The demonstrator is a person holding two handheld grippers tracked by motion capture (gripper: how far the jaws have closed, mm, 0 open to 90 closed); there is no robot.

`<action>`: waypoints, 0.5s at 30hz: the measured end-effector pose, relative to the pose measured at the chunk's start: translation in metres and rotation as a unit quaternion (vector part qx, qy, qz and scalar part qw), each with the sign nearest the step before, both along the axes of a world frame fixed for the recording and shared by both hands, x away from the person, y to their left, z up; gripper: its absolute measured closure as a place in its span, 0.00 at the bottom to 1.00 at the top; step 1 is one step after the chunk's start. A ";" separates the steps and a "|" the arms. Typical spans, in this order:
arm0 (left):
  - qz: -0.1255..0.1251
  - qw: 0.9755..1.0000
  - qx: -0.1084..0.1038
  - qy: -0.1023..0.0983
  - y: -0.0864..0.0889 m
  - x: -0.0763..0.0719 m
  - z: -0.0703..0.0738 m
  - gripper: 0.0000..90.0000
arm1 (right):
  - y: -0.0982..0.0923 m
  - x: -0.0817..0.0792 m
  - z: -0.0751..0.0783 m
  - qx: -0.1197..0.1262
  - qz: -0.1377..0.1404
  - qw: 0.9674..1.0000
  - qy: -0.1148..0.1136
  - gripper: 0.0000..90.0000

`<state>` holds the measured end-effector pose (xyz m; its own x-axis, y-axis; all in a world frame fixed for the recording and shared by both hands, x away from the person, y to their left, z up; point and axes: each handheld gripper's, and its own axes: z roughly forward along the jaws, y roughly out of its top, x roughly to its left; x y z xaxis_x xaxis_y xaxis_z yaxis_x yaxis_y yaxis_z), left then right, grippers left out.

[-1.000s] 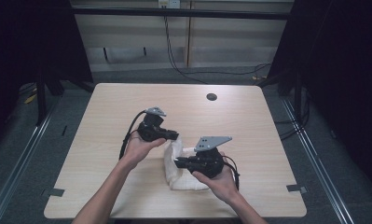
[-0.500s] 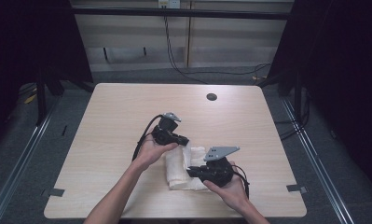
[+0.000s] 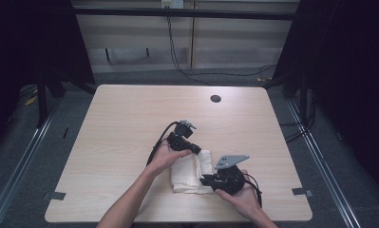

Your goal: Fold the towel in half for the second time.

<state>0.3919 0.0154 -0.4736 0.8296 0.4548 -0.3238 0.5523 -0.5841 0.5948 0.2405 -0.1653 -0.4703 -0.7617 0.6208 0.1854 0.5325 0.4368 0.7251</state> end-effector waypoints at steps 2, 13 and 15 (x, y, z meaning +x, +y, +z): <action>0.001 1.000 -0.001 0.002 -0.001 0.000 -0.001 0.87 | -0.006 0.000 -0.005 0.002 -0.007 1.000 0.011 0.82; 0.012 0.999 -0.049 -0.012 0.003 -0.003 0.014 0.62 | -0.017 0.005 -0.005 0.006 -0.028 1.000 0.012 0.57; 0.013 0.998 -0.050 -0.019 0.007 -0.004 0.018 0.58 | -0.019 0.007 -0.005 0.008 -0.032 0.999 0.012 0.54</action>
<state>0.3882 0.0221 -0.4556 0.8304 0.4434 -0.3373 0.5425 -0.5058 0.6707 0.2474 -0.1843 -0.4750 -0.7164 0.6644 0.2130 0.5756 0.3903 0.7186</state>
